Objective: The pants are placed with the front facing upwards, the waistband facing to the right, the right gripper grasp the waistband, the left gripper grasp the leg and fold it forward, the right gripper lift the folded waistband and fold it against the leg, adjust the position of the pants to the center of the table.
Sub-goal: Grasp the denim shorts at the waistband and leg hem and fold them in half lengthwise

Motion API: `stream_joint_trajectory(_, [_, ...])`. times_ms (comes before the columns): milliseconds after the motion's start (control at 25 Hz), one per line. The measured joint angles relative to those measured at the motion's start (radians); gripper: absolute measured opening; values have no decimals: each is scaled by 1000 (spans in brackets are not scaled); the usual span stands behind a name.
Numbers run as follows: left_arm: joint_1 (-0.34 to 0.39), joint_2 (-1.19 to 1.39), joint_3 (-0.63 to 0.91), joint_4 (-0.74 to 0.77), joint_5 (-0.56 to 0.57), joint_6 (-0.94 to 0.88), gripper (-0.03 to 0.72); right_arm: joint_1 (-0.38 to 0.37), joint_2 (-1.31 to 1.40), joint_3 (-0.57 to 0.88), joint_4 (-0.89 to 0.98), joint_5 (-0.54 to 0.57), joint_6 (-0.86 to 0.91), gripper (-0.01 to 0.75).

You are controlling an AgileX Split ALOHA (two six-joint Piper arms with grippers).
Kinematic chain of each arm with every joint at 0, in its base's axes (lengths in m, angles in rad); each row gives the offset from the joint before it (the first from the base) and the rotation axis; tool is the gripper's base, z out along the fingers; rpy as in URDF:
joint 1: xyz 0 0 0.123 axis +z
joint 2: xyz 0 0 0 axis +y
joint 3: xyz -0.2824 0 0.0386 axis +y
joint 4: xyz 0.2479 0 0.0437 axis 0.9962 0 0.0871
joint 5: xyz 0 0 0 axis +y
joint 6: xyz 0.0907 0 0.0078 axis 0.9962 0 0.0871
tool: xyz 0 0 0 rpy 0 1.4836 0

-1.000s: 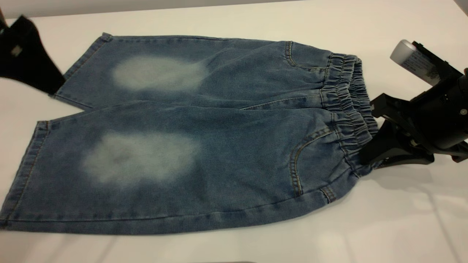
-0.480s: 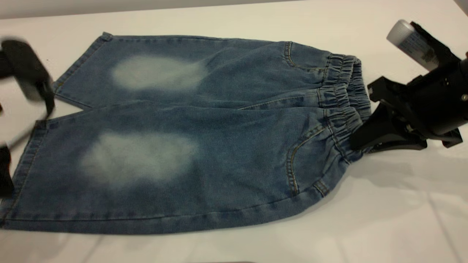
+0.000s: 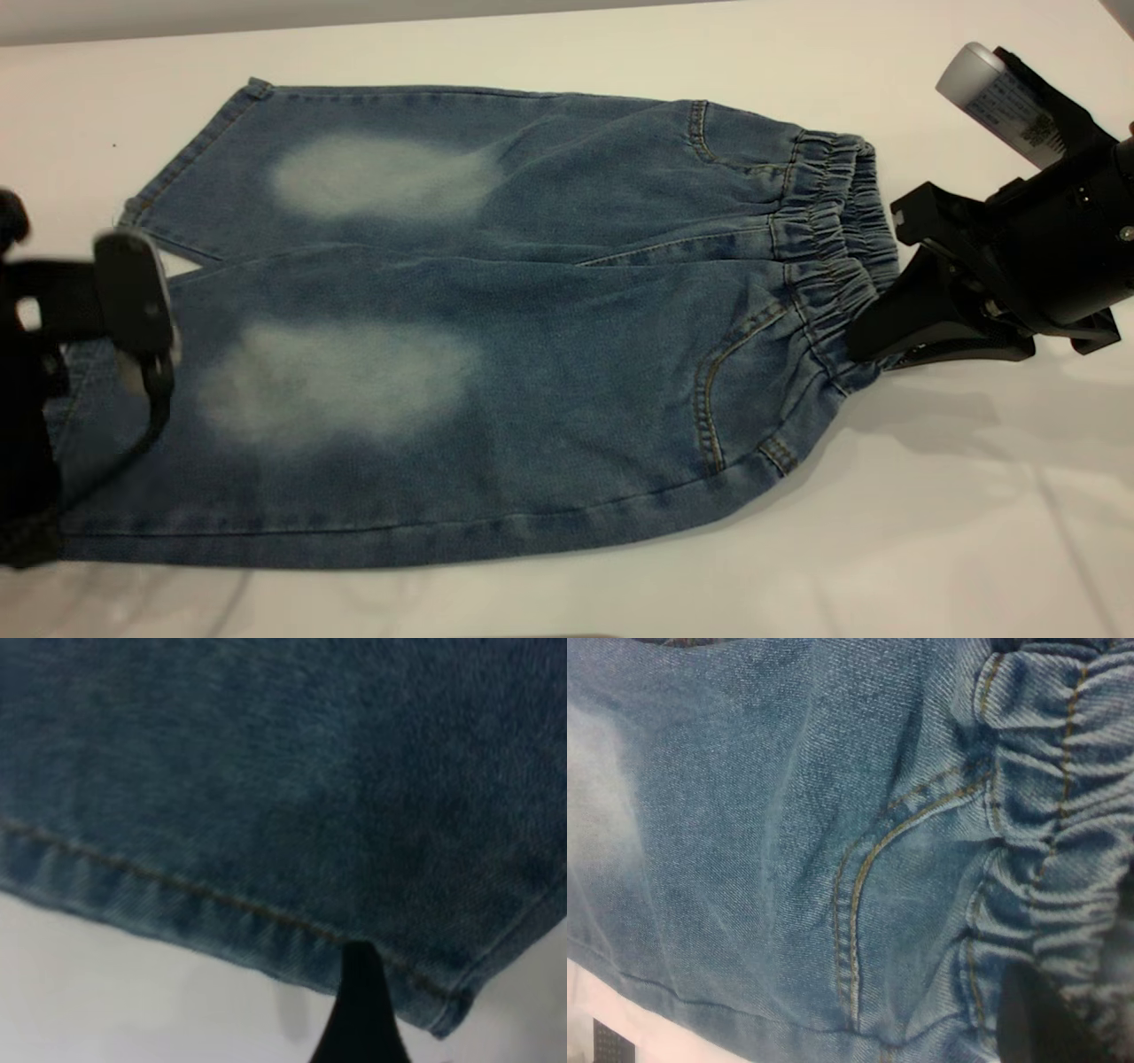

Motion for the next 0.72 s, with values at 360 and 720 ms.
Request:
stream_joint_trajectory(360, [0,75,-1,16,-36,-3,482,0,0,0,0,0,-13,42])
stream_joint_trajectory(720, [64,83,-6,23,-65,-15,256,0,-1,0,-5,6,-13,48])
